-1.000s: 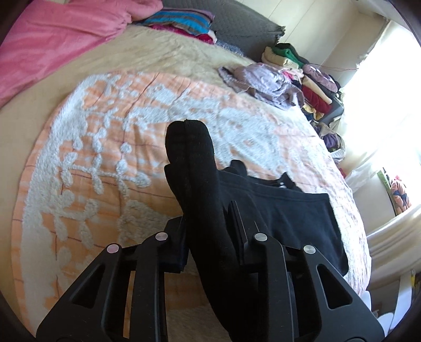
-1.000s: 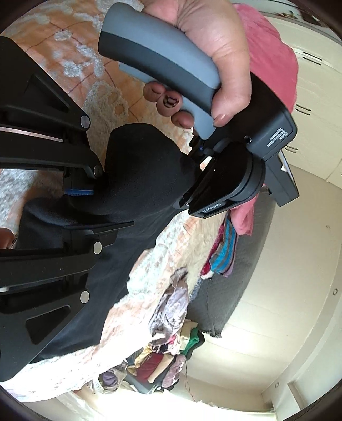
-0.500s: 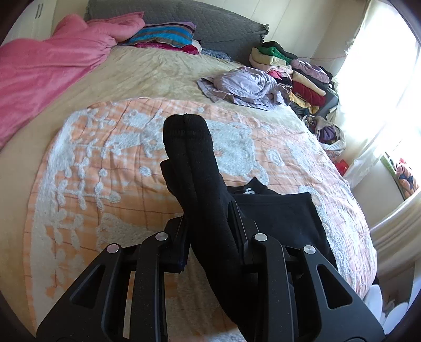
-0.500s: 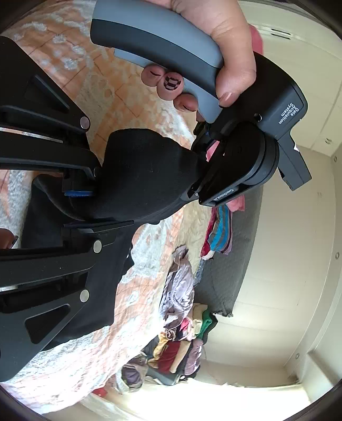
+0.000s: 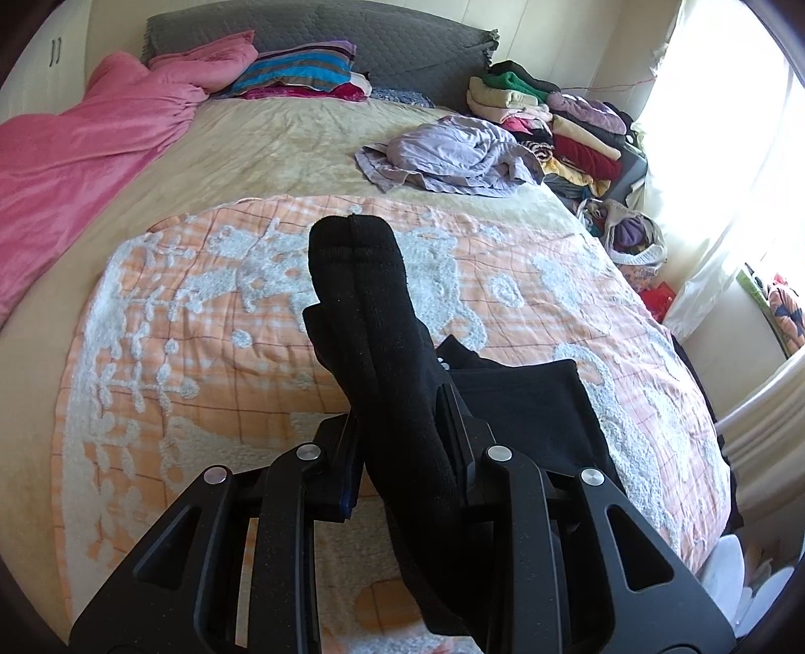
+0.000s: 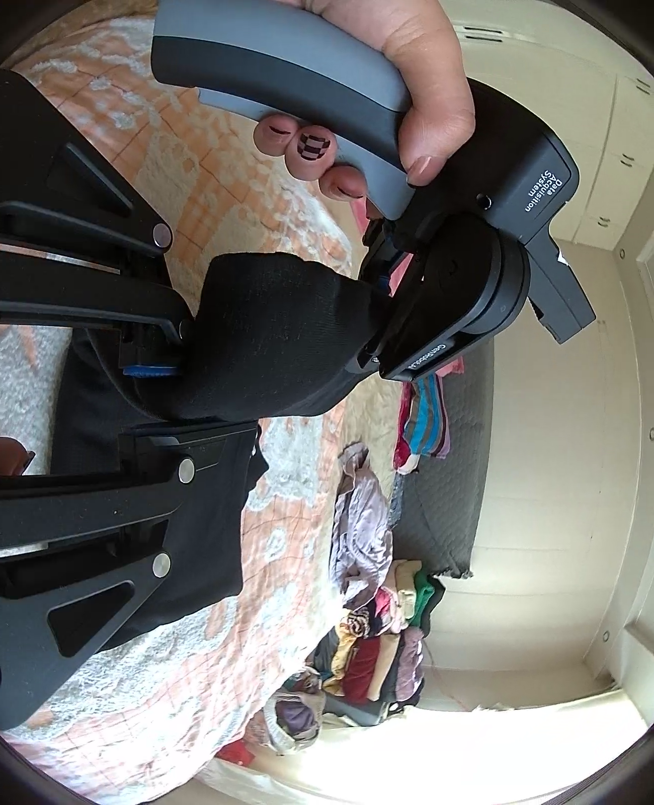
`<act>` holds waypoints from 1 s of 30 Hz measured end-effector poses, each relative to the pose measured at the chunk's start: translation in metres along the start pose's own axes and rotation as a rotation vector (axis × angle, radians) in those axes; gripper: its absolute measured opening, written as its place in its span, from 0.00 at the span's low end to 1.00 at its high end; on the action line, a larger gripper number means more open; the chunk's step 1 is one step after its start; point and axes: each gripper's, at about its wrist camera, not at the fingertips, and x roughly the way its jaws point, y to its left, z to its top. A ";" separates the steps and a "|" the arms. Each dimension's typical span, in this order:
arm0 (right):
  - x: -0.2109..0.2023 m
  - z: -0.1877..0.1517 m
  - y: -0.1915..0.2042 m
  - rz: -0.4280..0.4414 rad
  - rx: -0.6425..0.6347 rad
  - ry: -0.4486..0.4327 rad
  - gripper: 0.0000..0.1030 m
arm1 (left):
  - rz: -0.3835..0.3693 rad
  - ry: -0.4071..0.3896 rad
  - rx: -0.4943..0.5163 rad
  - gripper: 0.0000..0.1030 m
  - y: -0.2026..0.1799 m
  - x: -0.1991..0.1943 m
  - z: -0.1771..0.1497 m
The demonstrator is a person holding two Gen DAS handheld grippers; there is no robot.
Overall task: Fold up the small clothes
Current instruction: 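Lift the gripped edge with both tools and fold it over the sweatshirt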
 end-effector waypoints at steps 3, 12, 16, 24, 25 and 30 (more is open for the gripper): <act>-0.003 -0.001 -0.008 -0.004 0.019 -0.001 0.11 | -0.002 0.003 0.004 0.19 -0.009 0.002 0.001; -0.007 -0.006 -0.026 -0.014 0.069 0.009 0.11 | 0.010 0.010 0.050 0.19 -0.040 0.008 0.003; -0.007 -0.008 -0.033 -0.019 0.086 0.015 0.11 | 0.012 0.017 0.074 0.19 -0.051 0.013 0.004; -0.005 -0.011 -0.047 -0.027 0.147 0.029 0.11 | 0.010 0.032 0.100 0.19 -0.070 0.024 0.004; -0.005 -0.011 -0.050 -0.027 0.153 0.031 0.11 | 0.009 0.035 0.103 0.19 -0.072 0.025 0.004; -0.006 -0.015 -0.061 -0.037 0.184 0.039 0.11 | -0.001 0.048 0.121 0.20 -0.084 0.032 0.004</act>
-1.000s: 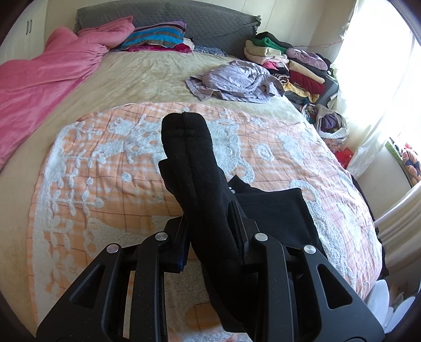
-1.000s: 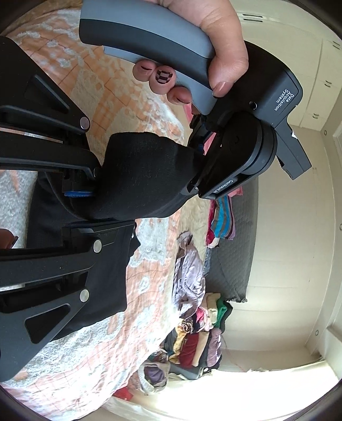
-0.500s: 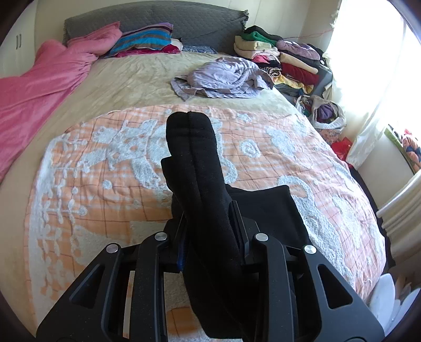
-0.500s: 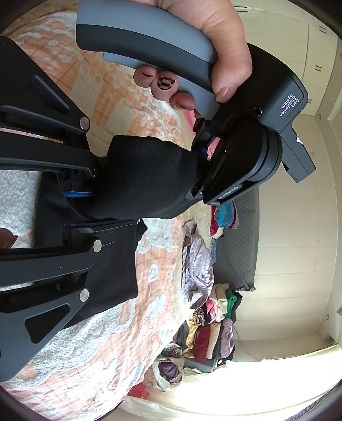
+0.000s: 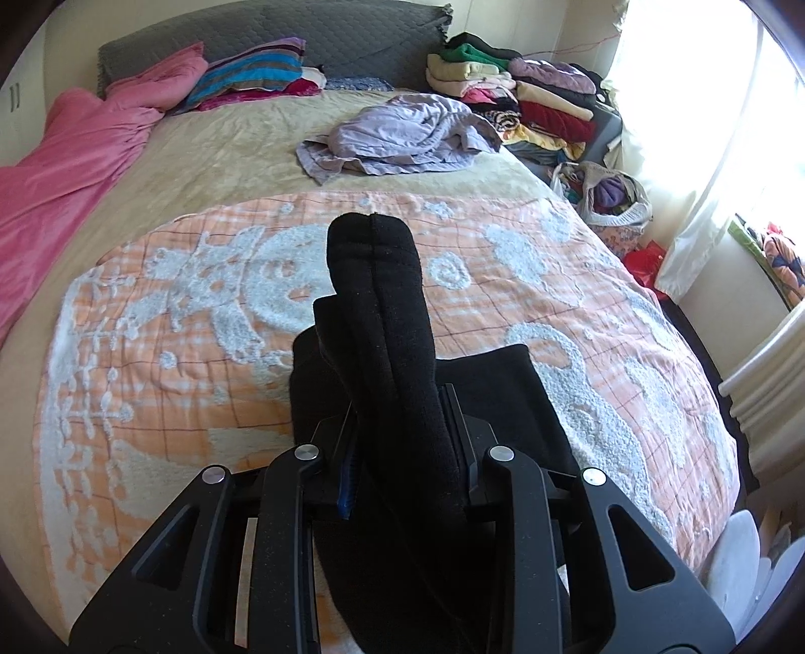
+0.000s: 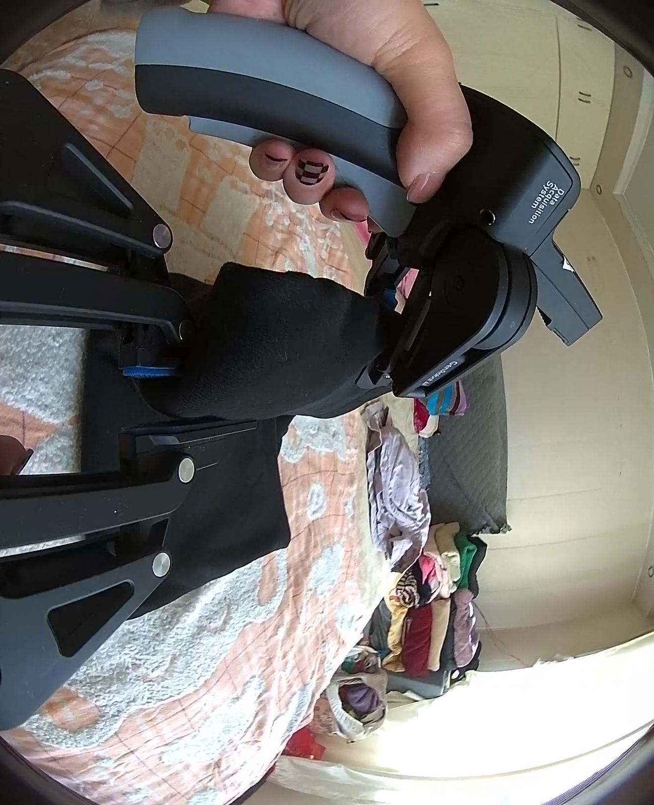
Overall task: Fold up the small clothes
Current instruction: 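Lift the gripped edge with both tools and fold it over the sweatshirt, then open the right tool and release the fabric while the left tool holds the fold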
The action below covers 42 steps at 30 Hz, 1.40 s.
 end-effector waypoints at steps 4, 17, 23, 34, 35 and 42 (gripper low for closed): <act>-0.001 -0.004 -0.009 -0.007 0.029 0.009 0.11 | -0.009 0.012 0.012 0.20 -0.011 0.007 -0.001; 0.001 -0.012 -0.031 -0.032 0.107 0.040 0.11 | -0.018 0.056 0.054 0.21 -0.045 0.037 0.005; 0.009 -0.020 -0.044 -0.043 0.151 0.092 0.11 | -0.011 0.097 0.070 0.22 -0.059 0.060 0.002; 0.020 -0.028 -0.059 -0.033 0.205 0.147 0.11 | -0.008 0.150 0.099 0.26 -0.076 0.091 -0.001; 0.020 -0.028 -0.061 -0.031 0.214 0.151 0.11 | -0.007 0.154 0.101 0.27 -0.077 0.093 -0.002; 0.030 -0.034 -0.083 0.032 0.363 0.207 0.12 | -0.016 0.208 0.119 0.31 -0.086 0.114 -0.004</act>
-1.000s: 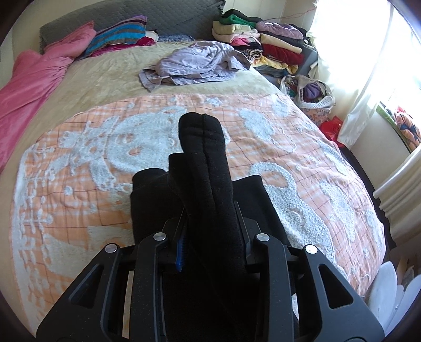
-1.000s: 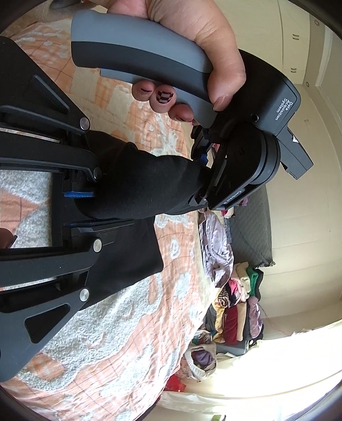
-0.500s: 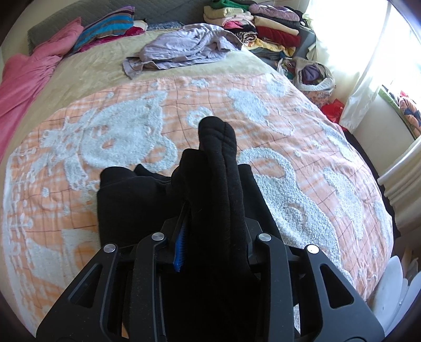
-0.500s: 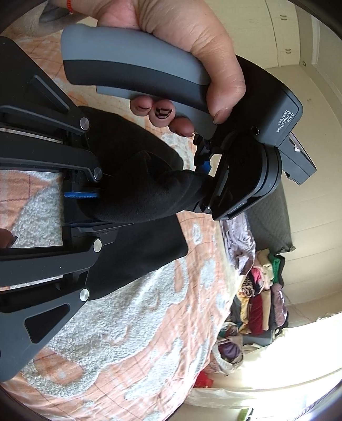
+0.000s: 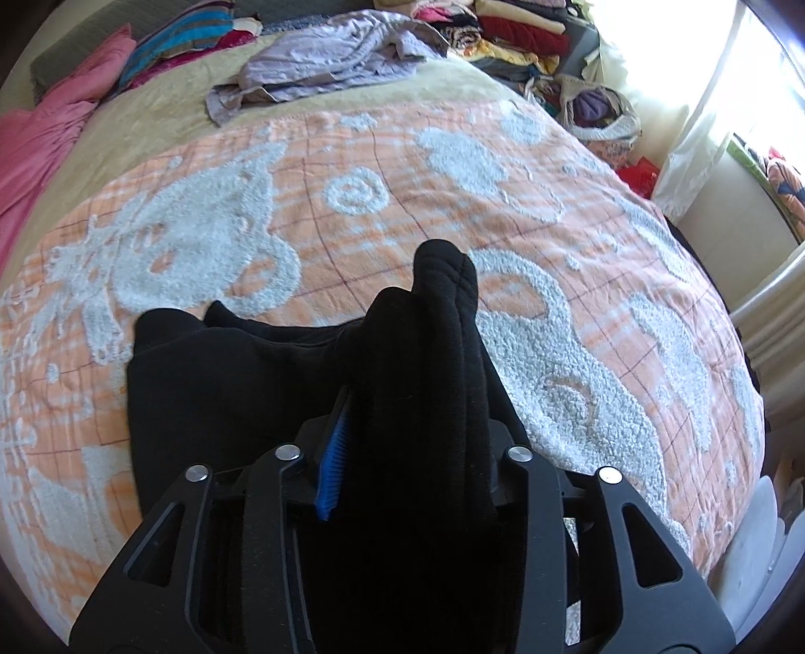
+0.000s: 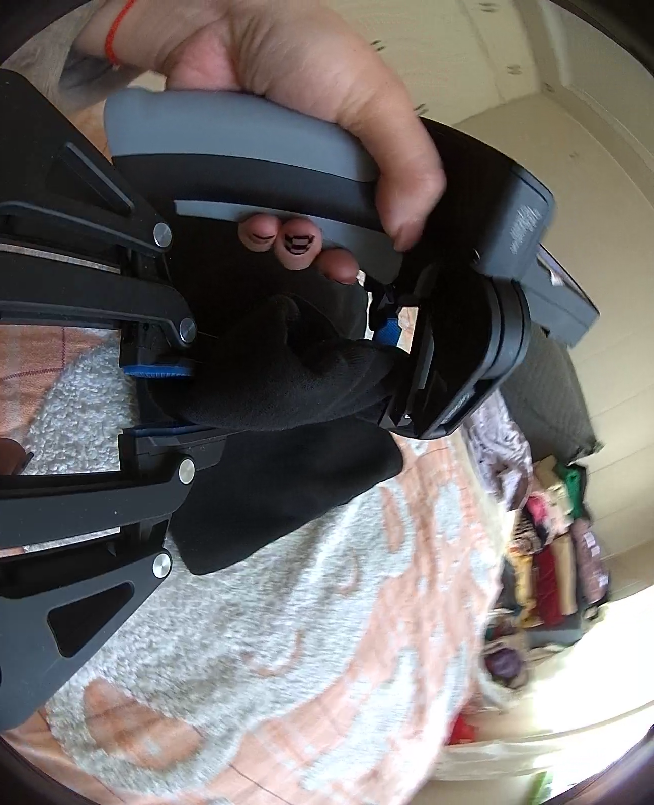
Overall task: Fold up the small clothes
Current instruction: 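Open the right tool and release the fabric while the left tool holds the fold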
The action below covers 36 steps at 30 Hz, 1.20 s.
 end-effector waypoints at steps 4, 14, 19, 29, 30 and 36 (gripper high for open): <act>0.009 0.002 -0.024 0.086 0.138 0.058 0.13 | -0.010 0.035 0.012 0.36 -0.006 0.014 0.002; 0.016 0.006 -0.051 0.143 0.249 0.120 0.30 | -0.008 0.074 0.027 0.48 -0.014 0.034 0.007; 0.018 0.006 -0.057 0.172 0.272 0.157 0.39 | -0.016 0.078 0.018 0.53 -0.015 0.035 0.009; -0.004 0.014 -0.063 0.196 0.205 0.219 0.72 | -0.027 0.076 0.005 0.56 -0.014 0.034 0.010; -0.009 0.015 -0.064 0.194 0.191 0.225 0.75 | -0.028 0.076 0.003 0.56 -0.013 0.034 0.010; -0.025 0.018 -0.086 0.137 0.169 0.238 0.84 | -0.077 0.064 -0.025 0.64 -0.009 0.028 0.010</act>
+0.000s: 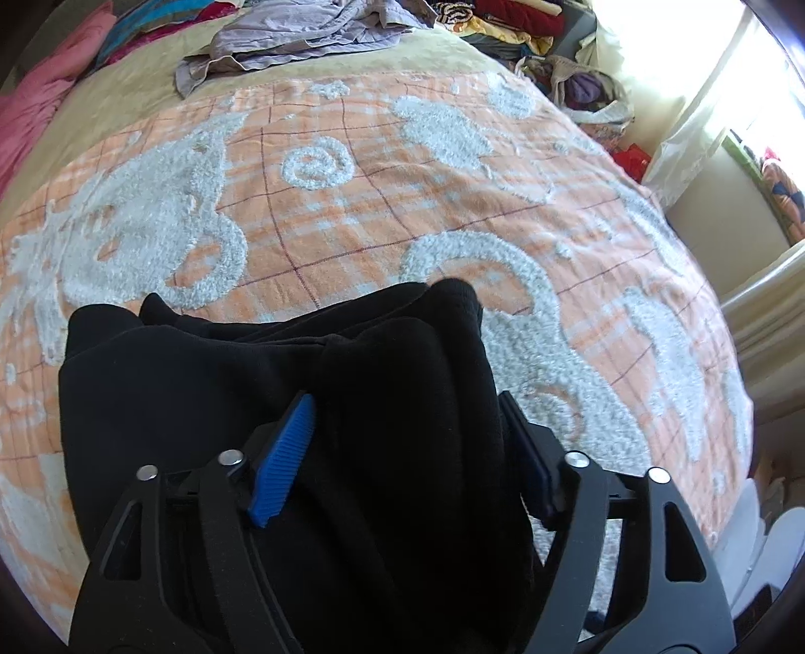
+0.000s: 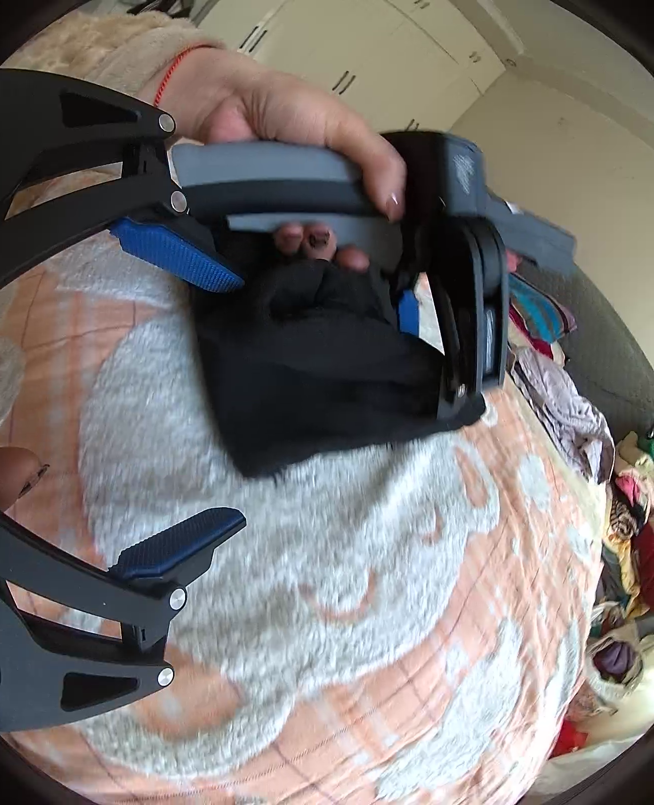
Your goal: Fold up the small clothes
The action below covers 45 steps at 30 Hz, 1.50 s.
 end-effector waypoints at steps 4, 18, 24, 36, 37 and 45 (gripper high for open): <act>-0.013 0.000 -0.019 0.021 0.054 -0.025 0.84 | -0.086 -0.016 -0.029 0.65 0.003 -0.014 0.002; -0.008 0.055 0.011 -0.003 0.004 -0.102 0.83 | 0.059 -0.225 -0.041 0.65 0.068 -0.087 -0.043; 0.046 0.092 0.031 -0.087 -0.095 0.001 0.68 | 0.149 -0.270 -0.063 0.65 0.101 -0.093 -0.080; 0.099 0.110 0.035 -0.166 -0.178 0.092 0.35 | 0.128 -0.277 -0.036 0.79 0.100 -0.082 -0.116; 0.102 0.109 0.037 -0.171 -0.190 0.090 0.21 | 0.135 -0.282 -0.028 0.79 0.099 -0.081 -0.117; 0.078 0.114 0.080 -0.083 -0.393 -0.073 0.12 | 0.168 -0.307 0.007 0.79 0.082 -0.085 -0.119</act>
